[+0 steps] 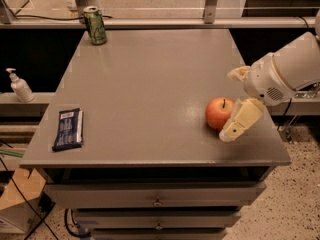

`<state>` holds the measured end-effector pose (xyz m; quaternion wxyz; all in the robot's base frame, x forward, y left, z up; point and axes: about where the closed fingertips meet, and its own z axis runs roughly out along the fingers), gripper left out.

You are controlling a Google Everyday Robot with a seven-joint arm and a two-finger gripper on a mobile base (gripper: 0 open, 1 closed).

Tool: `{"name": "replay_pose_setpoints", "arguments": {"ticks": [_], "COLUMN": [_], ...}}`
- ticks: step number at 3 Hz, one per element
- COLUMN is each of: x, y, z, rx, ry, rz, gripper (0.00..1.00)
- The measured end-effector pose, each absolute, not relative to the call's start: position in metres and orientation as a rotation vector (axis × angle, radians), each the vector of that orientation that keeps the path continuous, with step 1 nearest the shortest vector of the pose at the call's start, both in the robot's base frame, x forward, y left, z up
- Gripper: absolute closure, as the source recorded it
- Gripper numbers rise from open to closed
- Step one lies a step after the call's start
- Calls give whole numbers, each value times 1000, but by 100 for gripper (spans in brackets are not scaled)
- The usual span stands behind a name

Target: Move apple near green can

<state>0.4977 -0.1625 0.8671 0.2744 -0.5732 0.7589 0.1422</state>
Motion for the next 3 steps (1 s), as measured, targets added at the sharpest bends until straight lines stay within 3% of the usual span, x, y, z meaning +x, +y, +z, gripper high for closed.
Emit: {"name": "replay_pose_setpoints", "arguments": {"ticks": [1, 3], "x": [499, 500], "y": [-162, -146], "z": [848, 848], "rx": [-1518, -1510], "ry": [2045, 2003], "rz": [447, 505], "gripper": [17, 64]}}
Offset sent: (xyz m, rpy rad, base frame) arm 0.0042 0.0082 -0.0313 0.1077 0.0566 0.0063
